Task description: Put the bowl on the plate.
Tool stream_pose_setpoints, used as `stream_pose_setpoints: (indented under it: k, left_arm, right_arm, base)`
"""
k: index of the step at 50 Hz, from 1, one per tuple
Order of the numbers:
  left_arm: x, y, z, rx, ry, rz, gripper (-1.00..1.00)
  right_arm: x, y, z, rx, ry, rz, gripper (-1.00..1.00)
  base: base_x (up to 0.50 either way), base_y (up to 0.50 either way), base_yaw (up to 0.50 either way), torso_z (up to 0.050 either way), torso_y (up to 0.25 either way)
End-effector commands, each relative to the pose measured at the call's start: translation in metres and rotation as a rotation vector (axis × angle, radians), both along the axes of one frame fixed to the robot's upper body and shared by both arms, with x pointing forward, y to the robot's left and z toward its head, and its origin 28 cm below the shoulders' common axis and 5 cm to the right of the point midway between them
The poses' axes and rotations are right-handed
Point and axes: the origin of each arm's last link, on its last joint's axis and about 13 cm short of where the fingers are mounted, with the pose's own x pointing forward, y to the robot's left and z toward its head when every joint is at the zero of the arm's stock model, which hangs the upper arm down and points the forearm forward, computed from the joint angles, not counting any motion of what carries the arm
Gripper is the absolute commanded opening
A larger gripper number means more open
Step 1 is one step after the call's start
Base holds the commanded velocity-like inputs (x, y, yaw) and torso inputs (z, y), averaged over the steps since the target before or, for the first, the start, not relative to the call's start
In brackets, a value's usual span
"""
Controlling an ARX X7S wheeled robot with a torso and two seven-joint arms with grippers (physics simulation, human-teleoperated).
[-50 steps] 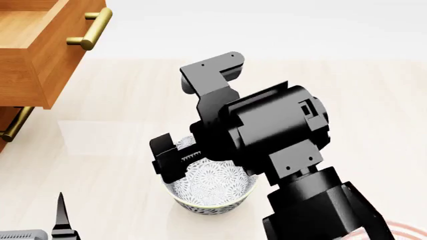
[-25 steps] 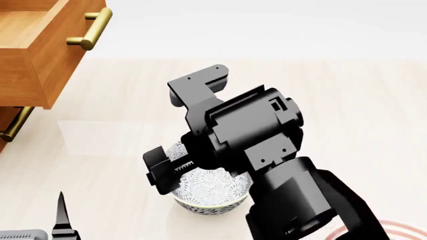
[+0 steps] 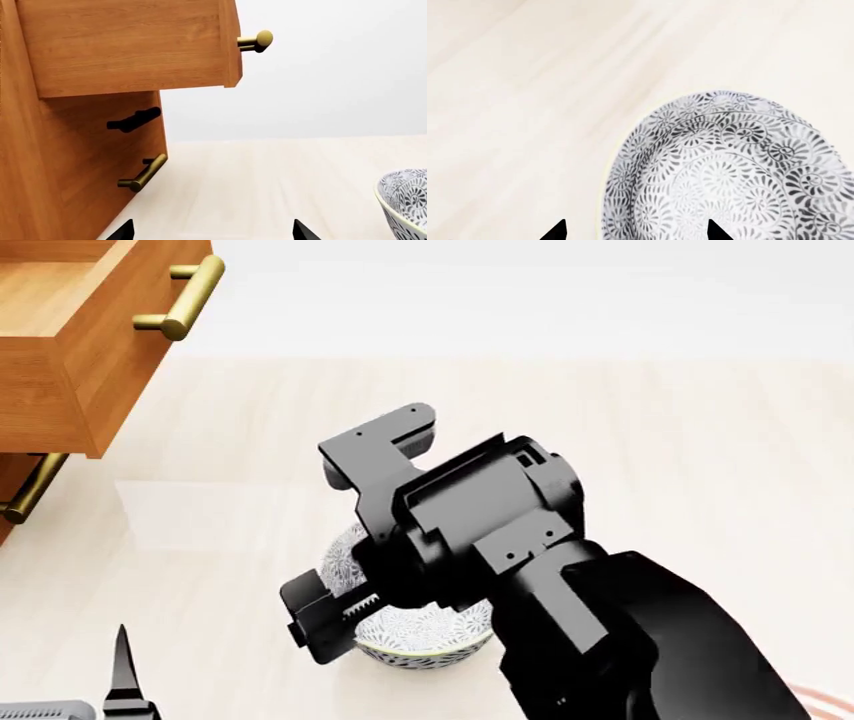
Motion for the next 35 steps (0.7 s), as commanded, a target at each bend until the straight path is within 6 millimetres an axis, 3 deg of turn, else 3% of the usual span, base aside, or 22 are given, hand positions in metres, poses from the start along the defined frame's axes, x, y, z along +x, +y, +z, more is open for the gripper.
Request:
stream_pose_setpoints:
  k: [1,35]
  left_arm:
    - [-0.0003,0.0002,-0.0002,0.0,-0.002,-0.001,1.0]
    - [-0.0011,0.0,0.0011,0.004,-0.005,0.001,1.0]
  right_arm:
    - [-0.0018,0.0013,-0.0052,-0.021,0.01,0.002,1.0]
    - [-0.0057,0.0098,-0.005,-0.088,-0.02,0.064,1.0]
  base:
    - [0.0,0.0,0.0,0.0,0.0]
    - [0.0,0.0,0.0,0.0,0.0]
